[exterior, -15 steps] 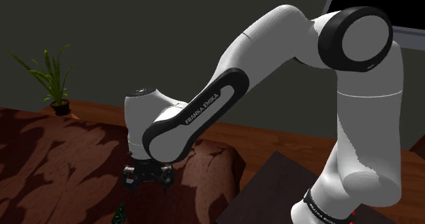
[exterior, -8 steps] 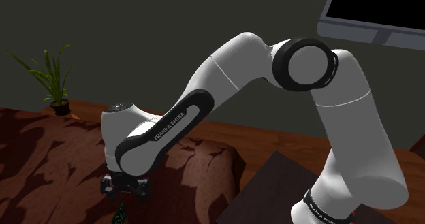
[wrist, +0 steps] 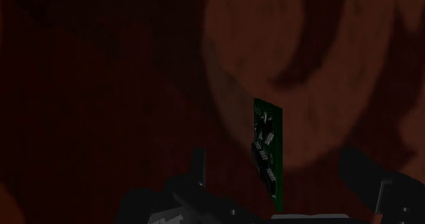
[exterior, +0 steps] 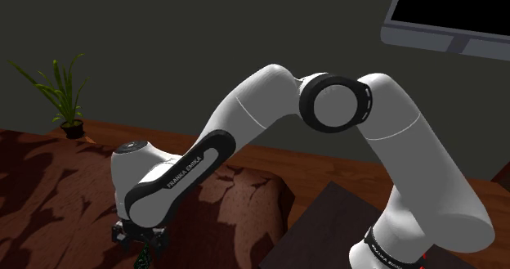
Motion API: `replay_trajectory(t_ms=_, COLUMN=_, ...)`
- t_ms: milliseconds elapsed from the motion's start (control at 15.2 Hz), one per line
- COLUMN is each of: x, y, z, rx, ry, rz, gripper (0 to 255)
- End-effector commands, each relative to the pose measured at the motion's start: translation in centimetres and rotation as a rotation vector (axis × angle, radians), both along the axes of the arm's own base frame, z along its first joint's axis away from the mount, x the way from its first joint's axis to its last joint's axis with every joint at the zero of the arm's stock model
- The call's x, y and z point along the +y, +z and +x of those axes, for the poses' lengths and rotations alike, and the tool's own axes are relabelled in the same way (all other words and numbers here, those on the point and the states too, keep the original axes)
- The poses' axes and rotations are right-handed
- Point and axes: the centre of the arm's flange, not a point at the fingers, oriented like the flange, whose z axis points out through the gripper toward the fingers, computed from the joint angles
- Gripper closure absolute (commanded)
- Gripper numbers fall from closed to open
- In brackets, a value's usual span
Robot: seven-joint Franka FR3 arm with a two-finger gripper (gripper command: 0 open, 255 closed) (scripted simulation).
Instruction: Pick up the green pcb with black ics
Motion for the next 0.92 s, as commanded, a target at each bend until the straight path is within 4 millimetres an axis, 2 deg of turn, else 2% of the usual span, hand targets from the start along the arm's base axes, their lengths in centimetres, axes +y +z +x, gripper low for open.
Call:
replay_trajectory(t_ms=0, x=-0.17, y=-1.13, z=-0.02, rx=0.000, ry=0.000, rz=0.000, gripper=0)
replay_trajectory(t_ms=66, x=-0.17, y=-1.96, z=-0.02, rx=0.000, ry=0.000, rz=0.000, gripper=0)
replay_trajectory(t_ms=198, x=-0.18, y=-1.96, z=-0.02, rx=0.000, ry=0.000, rz=0.000, gripper=0)
replay_trajectory(t_ms=264, x=-0.22, y=-1.92, z=-0.01, rx=0.000, ry=0.000, rz=0.000, gripper=255)
replay_trajectory(t_ms=858, x=-0.17, y=-1.96, z=-0.02, rx=0.000, ry=0.000, rz=0.000, gripper=255)
